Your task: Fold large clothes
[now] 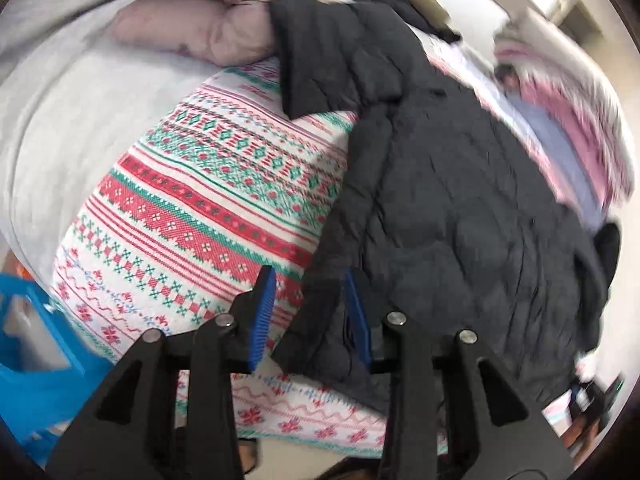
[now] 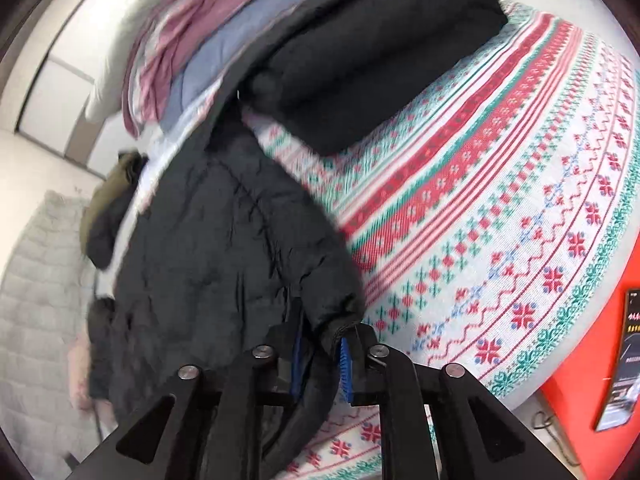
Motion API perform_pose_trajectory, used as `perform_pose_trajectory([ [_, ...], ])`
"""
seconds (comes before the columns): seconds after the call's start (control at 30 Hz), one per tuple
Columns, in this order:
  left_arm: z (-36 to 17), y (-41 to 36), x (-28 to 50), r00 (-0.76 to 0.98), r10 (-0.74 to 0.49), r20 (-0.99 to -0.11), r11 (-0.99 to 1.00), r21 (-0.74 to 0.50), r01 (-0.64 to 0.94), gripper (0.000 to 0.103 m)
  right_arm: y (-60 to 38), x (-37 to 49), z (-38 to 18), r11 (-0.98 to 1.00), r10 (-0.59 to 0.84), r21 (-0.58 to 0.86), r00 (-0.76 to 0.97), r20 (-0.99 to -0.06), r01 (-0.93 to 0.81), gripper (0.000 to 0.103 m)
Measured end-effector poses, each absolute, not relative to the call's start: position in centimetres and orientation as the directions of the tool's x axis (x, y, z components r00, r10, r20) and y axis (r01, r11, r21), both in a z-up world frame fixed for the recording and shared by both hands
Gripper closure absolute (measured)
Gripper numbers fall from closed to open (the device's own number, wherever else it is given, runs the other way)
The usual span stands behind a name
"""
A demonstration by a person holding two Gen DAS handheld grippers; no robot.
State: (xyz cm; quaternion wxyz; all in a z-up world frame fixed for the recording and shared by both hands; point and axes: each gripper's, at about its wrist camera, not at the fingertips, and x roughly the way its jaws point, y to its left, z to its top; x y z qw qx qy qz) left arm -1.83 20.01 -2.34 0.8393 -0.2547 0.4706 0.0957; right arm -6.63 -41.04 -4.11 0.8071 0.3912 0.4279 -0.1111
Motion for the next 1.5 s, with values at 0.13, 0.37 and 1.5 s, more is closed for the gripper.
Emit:
perform_pose_trajectory([
  [0.13, -1.4, 18.9, -0.4, 0.575, -0.079, -0.814, 0.861, -0.346, -0.372, 0.056, -40.7, -6.9, -2.2, 0.726, -0.056, 0.405, 0.635, -0.771, 0.556, 0.073],
  [0.37, -1.6, 12.7, 5.6, 0.589, -0.124, -0.799, 0.908, -0.331, -0.256, 0.050, -35.0, -4.5, 0.6, 0.866, -0.003, 0.367, 0.738, -0.675, 0.339, 0.063],
  [1.5, -3.7, 8.6, 16.6, 0.586, -0.117, -0.802, 0.895, -0.341, -0.288, 0.032, -30.9, 4.0, -3.9, 0.893, 0.158, 0.392, 0.659, -0.735, 0.223, 0.035],
])
